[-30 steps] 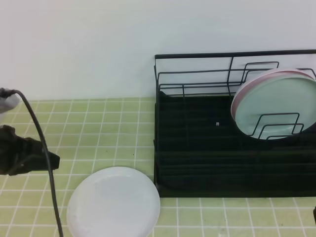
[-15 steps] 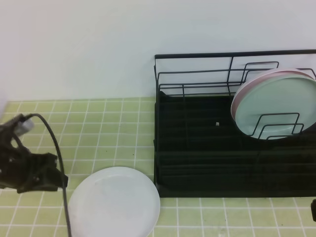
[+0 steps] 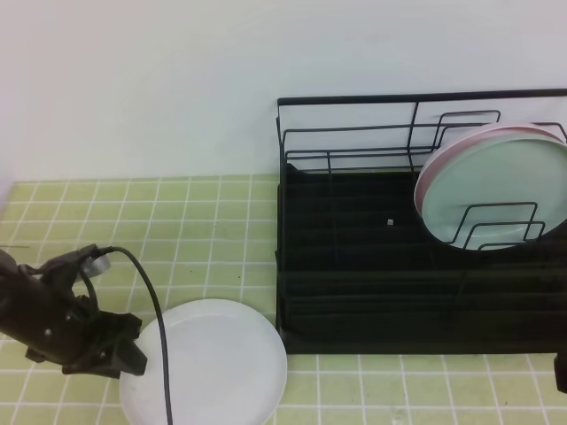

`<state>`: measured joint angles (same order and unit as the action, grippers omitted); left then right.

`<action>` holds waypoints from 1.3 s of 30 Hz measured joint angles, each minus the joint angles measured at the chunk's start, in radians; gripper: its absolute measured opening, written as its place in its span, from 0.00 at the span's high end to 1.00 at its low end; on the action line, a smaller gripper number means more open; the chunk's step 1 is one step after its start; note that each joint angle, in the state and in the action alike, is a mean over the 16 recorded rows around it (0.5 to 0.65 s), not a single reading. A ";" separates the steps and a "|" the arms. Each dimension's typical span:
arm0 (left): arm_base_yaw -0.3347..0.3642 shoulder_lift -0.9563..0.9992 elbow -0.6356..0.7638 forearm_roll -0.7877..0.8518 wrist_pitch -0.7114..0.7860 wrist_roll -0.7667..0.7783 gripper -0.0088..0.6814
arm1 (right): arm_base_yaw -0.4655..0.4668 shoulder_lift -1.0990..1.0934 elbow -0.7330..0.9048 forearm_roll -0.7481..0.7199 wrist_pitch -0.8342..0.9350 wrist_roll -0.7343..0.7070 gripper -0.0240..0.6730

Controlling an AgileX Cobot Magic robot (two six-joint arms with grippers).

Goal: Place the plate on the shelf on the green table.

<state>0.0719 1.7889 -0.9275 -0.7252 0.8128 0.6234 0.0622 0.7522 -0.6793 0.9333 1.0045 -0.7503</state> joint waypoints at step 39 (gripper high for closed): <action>-0.003 -0.265 -0.248 0.196 0.317 -0.088 0.98 | 0.000 0.002 0.000 -0.014 0.056 0.016 0.97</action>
<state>0.0686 1.5239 -1.1759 -0.5290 1.1298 0.5358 0.0620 0.7544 -0.6794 0.9192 1.0608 -0.7346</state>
